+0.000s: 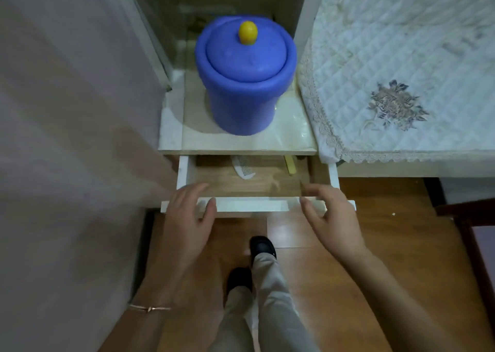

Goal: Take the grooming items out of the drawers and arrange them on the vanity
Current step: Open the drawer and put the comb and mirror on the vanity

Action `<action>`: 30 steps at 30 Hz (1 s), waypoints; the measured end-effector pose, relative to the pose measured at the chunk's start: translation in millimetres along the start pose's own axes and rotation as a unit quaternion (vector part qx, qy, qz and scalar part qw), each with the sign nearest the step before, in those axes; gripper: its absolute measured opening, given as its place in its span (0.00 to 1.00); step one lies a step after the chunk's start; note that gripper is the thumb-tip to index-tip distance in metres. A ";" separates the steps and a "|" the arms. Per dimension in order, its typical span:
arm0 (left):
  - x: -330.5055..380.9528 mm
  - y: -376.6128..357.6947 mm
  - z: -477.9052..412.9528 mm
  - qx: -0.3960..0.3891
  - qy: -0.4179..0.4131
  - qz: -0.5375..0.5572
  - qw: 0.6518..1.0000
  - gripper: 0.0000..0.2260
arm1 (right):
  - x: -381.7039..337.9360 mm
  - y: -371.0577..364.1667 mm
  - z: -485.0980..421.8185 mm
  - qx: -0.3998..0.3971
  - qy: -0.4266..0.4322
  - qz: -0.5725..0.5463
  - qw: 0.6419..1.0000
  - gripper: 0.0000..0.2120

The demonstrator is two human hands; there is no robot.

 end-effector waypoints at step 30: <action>-20.2 -12.8 108.2 -0.144 0.037 -0.143 0.978 0.09 | 36.2 -19.7 108.9 -0.145 -0.098 0.062 0.983 0.10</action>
Point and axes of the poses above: each hand's wrist, its own z-axis away from the middle knuckle, its own y-axis out of the back of the hand, x = y × z, the point moved 7 cm from there along -z, towards the middle knuckle, and after that the axes turned 6 degrees about -z, right-handed, at the moved point
